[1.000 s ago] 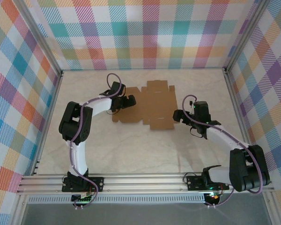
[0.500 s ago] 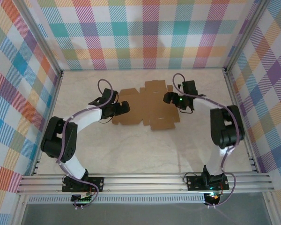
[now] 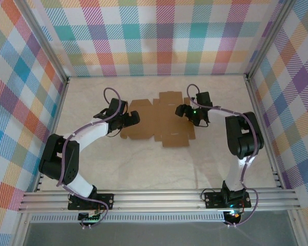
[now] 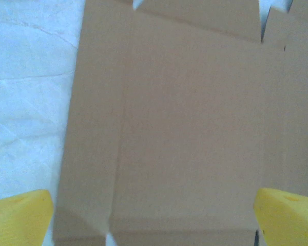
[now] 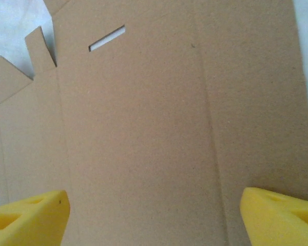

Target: Fold the paper box

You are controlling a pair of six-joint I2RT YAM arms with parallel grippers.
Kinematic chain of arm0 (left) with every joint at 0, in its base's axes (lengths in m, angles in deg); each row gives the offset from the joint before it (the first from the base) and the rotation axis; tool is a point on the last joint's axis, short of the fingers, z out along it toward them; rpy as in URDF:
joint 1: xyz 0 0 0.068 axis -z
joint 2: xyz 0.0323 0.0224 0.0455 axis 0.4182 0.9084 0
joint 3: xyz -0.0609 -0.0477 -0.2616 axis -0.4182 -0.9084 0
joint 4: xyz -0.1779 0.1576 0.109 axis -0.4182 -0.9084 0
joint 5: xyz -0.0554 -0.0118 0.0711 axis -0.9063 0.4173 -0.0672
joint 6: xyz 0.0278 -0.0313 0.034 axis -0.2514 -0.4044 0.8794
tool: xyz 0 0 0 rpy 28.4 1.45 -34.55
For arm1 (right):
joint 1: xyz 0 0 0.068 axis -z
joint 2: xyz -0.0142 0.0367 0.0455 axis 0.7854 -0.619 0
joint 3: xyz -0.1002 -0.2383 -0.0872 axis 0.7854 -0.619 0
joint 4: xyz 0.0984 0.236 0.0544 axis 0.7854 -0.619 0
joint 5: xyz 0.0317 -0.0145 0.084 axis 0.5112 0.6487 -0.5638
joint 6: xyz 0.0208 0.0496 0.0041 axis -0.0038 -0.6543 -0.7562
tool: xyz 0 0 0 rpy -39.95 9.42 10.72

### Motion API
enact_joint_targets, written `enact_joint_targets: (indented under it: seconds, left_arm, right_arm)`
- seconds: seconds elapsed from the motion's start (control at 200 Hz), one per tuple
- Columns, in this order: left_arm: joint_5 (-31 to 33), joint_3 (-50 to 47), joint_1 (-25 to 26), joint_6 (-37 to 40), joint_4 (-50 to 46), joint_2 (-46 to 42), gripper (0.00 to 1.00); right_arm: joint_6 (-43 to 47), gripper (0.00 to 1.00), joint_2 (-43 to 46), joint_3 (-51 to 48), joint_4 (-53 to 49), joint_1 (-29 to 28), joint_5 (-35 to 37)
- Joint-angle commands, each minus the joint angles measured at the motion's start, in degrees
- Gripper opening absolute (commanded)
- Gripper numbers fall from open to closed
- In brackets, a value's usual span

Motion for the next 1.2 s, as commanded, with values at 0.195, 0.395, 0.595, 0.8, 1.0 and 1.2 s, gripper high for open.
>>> enact_joint_targets:
  seconds: [0.195, 0.395, 0.595, 0.8, 1.0, 1.2]
  left_arm:
    - [-9.1, 18.1, 5.2, 7.4, -5.8, 13.9, 0.94]
    - [-13.4, 26.2, 7.5, 5.9, -8.5, 23.9, 0.80]
    - [-14.2, 24.5, 7.4, 2.8, -10.8, 26.0, 0.77]
    - [-14.8, 15.4, 7.4, -1.1, -7.8, 21.2, 0.79]
    - [-12.7, 12.5, 7.4, -1.6, -6.3, 18.5, 0.80]
    - [-13.5, 13.2, 7.4, -1.8, -6.0, 21.0, 0.75]
  right_arm:
    - [-1.5, 1.00, 12.8, -11.0, -1.3, -0.5, -0.1]
    - [-5.3, 1.00, 18.6, -14.4, -2.9, 1.1, 2.7]
    - [-4.6, 1.00, 19.1, -15.8, -2.4, 1.8, -0.1]
    - [-4.6, 1.00, 17.0, -15.6, -1.6, 1.8, -1.0]
    - [-1.4, 1.00, 17.3, -15.8, -0.3, 4.5, -2.4]
    - [1.7, 0.86, 15.3, -18.7, 6.2, 10.7, -13.0]
